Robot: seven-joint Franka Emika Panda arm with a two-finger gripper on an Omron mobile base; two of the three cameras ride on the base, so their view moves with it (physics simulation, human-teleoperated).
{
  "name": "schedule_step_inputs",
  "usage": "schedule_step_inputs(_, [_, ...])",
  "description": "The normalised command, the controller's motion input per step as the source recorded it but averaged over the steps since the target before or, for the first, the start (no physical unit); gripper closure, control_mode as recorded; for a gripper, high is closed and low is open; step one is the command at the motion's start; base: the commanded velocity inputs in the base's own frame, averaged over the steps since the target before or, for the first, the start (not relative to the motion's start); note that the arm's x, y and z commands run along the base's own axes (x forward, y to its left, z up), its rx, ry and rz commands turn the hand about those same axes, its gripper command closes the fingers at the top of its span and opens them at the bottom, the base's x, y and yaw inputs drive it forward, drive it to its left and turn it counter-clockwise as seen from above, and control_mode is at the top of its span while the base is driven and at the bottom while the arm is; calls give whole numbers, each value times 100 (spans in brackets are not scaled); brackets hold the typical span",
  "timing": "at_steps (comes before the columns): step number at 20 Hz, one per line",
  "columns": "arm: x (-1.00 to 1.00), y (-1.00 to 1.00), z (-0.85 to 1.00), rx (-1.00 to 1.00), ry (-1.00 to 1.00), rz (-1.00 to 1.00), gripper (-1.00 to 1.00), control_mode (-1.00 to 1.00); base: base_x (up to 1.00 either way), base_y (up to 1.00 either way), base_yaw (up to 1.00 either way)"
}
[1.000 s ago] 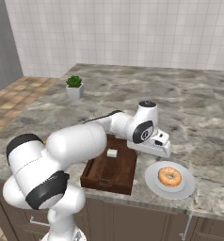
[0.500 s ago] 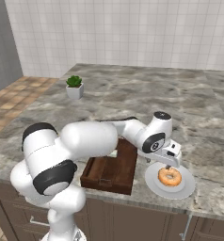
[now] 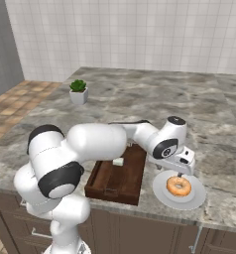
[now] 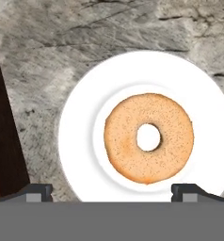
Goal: Move the dessert items from the plates to the tray.
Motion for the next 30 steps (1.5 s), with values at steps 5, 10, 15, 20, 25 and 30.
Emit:
schedule_step_inputs(5, [0,0,-1,0,-5,0,-100,-100,0,0,0])
schedule_step_inputs(10, [3,0,-5,0,-1,0,-100,-100,0,0,0])
schedule_step_inputs(15, [0,-1,-19,0,0,0,-100,-100,0,0,0])
schedule_step_inputs(20, [6,-5,-30,0,0,0,-100,-100,0,0,0])
schedule_step_inputs(25, [14,-16,-14,0,0,0,-100,-100,0,0,0])
schedule_step_inputs(30, [17,-16,0,0,0,0,-100,-100,0,0,0])
